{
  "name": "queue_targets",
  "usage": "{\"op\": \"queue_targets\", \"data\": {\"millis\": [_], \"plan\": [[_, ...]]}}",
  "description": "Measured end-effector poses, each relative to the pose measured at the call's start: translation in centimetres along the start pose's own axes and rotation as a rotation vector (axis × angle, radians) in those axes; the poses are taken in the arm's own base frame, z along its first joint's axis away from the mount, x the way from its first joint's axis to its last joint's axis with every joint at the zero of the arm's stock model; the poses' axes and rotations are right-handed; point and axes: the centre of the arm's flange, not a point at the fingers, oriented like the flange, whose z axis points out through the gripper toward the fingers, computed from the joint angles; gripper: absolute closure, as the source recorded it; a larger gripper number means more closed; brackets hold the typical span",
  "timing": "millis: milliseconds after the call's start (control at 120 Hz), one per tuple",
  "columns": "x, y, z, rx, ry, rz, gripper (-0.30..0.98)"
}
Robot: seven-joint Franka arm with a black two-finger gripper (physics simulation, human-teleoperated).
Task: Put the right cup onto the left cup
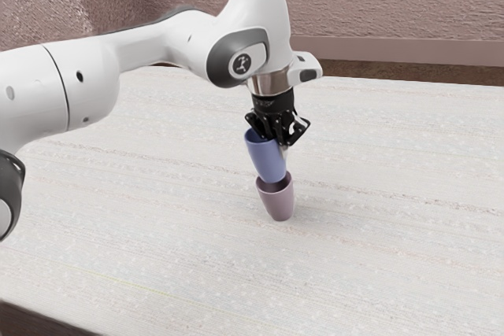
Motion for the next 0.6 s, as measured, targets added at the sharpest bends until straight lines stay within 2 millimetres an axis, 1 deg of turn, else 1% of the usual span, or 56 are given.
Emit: {"op": "queue_targets", "data": {"millis": [133,533,600], "plan": [[0.1,0.0,0.9,-0.001,-0.006,-0.018,0.78],[0.3,0.0,2.3,-0.004,-0.009,-0.06,0.78],[0.3,0.0,2.8,-0.003,-0.014,-0.066,0.78]]}}
